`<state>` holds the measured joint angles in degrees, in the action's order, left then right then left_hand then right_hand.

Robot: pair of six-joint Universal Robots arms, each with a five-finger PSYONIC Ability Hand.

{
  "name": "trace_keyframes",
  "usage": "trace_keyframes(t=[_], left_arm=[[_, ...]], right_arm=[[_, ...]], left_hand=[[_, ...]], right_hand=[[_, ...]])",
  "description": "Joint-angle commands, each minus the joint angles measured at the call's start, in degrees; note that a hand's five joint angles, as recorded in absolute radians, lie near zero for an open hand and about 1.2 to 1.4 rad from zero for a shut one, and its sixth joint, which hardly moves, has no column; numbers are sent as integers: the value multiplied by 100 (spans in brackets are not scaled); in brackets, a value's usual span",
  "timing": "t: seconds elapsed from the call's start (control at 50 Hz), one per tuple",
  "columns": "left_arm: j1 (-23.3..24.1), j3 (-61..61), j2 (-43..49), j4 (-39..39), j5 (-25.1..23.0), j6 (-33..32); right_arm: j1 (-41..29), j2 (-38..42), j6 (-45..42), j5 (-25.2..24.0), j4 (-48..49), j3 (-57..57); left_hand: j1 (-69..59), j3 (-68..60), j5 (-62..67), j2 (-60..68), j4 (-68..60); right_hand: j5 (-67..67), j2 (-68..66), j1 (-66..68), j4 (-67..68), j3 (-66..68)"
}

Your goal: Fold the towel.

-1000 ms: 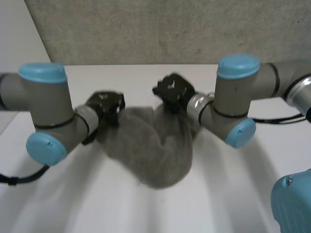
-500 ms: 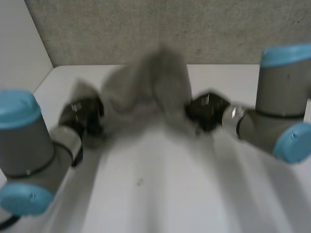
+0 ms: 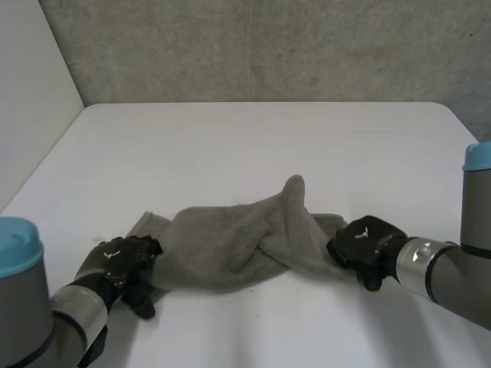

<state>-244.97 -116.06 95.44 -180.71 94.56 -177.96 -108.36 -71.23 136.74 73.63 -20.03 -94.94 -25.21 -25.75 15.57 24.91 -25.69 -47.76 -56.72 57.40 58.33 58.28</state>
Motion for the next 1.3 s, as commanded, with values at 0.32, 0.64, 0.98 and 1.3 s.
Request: trace_keyframes(t=[0.32,0.64,0.98,1.3], left_arm=[[-305,1664,-432,54,-246,-661],[-209,4414,2785,1563,-385,-574],[-209,6173,4228,2629,-782,-406],[-51,9004,3528,814,122,-408]], right_arm=[[307,-227,2057,-253,298,1898],[-273,2322,3086,-191,-966,4790],[-520,3766,3500,-297,-1636,6461],[-546,2978,3860,202,496,8906]], left_hand=[[1214,1268,-1250,-1184,1261],[1264,1318,-1300,-1234,1311],[-4309,-4255,4273,4339,-4262],[-5479,-5425,5443,5509,-5431]], right_hand=[[4465,4361,-4428,-4522,-4517],[4776,4672,-4740,-4833,-4828],[-1135,-1239,1172,1078,1083],[-2224,-2328,2260,2167,2172]])
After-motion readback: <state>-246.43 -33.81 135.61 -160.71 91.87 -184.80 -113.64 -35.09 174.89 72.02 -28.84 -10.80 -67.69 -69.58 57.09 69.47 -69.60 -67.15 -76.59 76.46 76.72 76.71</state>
